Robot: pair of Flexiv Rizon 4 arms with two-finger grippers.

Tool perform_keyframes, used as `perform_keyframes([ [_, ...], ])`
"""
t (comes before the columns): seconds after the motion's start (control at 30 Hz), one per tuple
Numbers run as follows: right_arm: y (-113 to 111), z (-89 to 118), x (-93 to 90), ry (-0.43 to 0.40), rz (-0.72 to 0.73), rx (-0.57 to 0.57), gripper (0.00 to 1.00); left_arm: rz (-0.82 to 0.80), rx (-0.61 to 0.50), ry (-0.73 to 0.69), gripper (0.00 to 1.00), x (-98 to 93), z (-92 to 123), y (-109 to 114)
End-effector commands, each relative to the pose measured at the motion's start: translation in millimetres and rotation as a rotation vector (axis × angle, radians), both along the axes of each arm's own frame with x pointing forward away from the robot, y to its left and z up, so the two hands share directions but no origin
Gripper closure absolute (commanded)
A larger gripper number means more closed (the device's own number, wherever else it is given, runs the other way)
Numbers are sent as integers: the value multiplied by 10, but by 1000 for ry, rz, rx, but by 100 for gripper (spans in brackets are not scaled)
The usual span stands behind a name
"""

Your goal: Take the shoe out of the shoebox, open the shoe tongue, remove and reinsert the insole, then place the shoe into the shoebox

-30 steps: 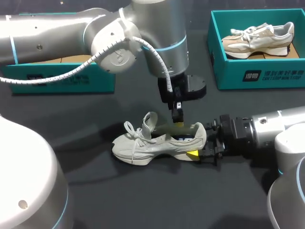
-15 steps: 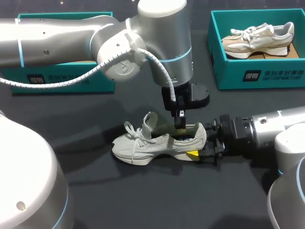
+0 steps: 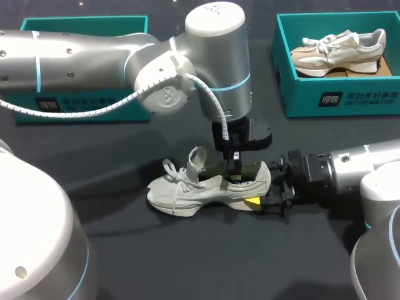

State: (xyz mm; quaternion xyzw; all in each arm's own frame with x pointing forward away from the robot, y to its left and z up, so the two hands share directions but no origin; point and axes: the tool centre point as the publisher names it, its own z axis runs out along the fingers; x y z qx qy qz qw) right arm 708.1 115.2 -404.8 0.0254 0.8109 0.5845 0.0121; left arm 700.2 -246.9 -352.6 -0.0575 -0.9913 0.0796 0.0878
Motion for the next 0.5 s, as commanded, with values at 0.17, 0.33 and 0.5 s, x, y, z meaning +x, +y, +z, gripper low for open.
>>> perform_keyframes([
  [0.17, 3, 9, -1, 1, 0, -4, 100, -17, 31, 4, 100, -100, -132, 5],
  [0.33, 3, 9, -1, 1, 0, -4, 100, -8, 40, 29, 100, -152, -193, 142],
  [0.5, 3, 9, -1, 1, 0, -4, 100, -9, 37, 72, 100, -182, -254, 283],
])
